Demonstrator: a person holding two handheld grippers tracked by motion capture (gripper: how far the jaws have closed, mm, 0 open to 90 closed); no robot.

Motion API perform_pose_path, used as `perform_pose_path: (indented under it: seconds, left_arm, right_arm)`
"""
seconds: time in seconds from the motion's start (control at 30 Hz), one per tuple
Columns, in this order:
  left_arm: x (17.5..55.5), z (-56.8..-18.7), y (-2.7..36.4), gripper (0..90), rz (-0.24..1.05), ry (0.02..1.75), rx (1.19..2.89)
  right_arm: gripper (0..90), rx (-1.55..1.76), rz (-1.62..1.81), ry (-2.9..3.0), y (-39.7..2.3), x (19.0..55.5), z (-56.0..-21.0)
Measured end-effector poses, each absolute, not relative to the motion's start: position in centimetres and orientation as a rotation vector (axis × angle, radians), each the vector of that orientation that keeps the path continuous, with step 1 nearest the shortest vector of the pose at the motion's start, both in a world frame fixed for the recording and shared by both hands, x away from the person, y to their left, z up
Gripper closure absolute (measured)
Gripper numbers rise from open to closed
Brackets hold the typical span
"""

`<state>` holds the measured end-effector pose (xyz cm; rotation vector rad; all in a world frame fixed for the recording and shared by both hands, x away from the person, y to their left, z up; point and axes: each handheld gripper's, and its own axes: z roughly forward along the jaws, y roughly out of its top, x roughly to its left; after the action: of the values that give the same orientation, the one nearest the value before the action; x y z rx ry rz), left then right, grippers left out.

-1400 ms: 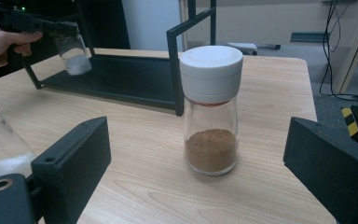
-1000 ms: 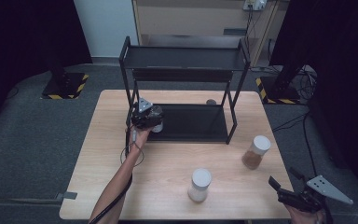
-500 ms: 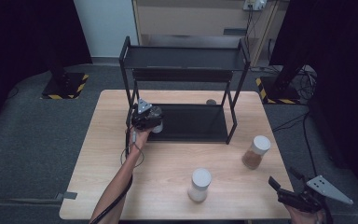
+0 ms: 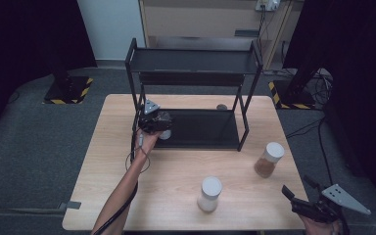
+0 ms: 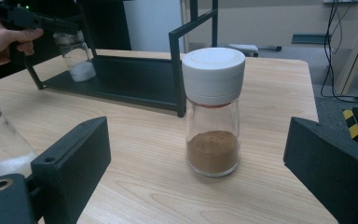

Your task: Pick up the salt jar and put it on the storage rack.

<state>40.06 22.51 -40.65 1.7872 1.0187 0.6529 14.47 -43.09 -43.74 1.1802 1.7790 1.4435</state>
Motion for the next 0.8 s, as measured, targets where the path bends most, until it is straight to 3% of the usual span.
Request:
perform_pose_path:
  seconds: [0.8]
  left_arm:
    - [37.3,-34.9,23.9,2.2,0.573,0.930,1.818]
  right_arm:
    - [7.5,1.173,1.441,1.784,-43.0,14.5,-43.7]
